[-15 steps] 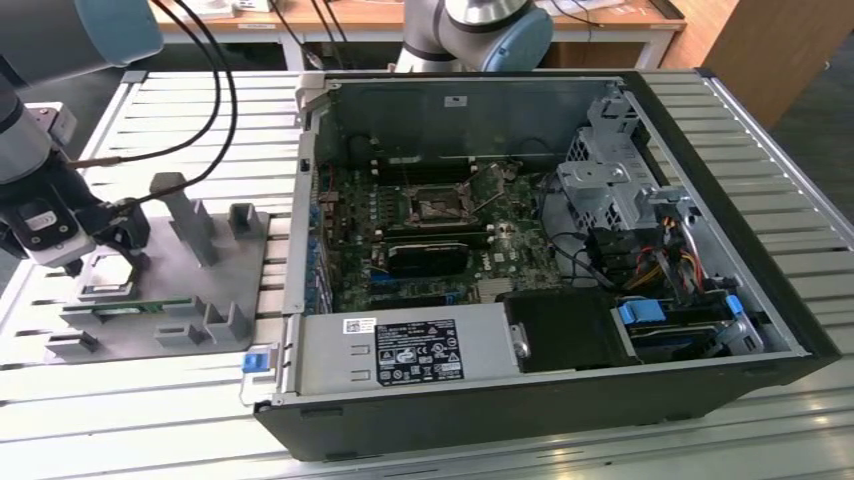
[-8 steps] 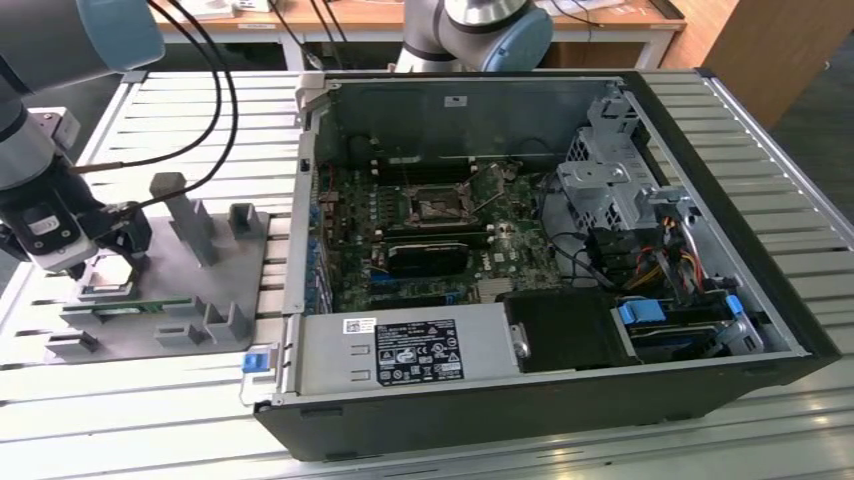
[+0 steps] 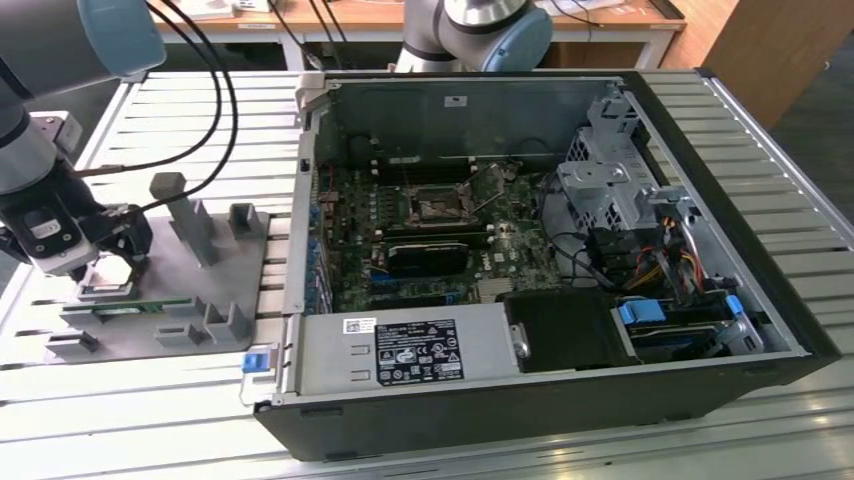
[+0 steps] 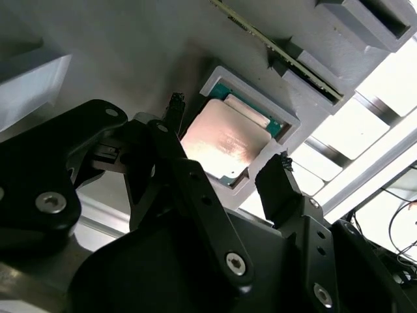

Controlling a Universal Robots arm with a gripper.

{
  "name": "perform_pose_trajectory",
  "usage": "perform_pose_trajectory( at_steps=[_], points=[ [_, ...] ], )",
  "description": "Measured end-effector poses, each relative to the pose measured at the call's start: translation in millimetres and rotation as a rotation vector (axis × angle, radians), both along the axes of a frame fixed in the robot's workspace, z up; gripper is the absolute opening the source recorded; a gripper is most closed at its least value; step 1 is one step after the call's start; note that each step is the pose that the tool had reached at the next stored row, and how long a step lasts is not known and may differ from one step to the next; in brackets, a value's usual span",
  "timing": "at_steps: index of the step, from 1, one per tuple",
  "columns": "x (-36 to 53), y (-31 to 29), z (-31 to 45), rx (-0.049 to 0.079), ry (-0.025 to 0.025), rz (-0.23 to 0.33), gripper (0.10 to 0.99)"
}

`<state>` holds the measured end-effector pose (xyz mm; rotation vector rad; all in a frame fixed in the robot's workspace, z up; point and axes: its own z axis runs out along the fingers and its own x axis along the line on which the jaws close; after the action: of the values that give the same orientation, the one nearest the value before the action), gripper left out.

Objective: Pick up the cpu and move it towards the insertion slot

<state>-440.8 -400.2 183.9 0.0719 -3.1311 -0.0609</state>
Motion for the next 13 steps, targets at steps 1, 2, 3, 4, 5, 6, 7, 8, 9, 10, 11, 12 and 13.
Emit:
perform_pose_trajectory(
  at_steps=[1, 2, 3, 4, 5, 6, 7, 8, 9, 10, 11, 12, 13],
  points=[
    [0.0, 0.0, -0.6, 0.000, 0.0000, -0.001, 0.718],
    [0.0, 0.0, -1.3, 0.000, -0.0002, -0.002, 0.718],
    [0.0, 0.0, -1.8, 0.000, 0.0000, -0.004, 0.718],
    [0.0, 0.0, -2.2, -0.001, 0.0001, -0.006, 0.718],
    [0.0, 0.0, -2.7, 0.000, 0.0000, -0.009, 0.718],
    [0.0, 0.0, -2.9, -0.001, 0.0001, -0.011, 0.718],
    [0.0, 0.0, -3.1, -0.001, 0.0001, -0.012, 0.718],
    [0.0, 0.0, -3.3, -0.001, 0.0000, -0.013, 0.718],
    [0.0, 0.0, -3.3, -0.001, 0.0001, -0.013, 0.718],
    [0.0, 0.0, -3.4, 0.000, 0.0000, -0.013, 0.718],
    [0.0, 0.0, -3.4, 0.000, 0.0000, -0.013, 0.706],
    [0.0, 0.0, -3.4, 0.000, -0.0001, -0.013, 0.706],
    [0.0, 0.0, -3.4, 0.000, 0.0000, -0.013, 0.706]
  ],
)
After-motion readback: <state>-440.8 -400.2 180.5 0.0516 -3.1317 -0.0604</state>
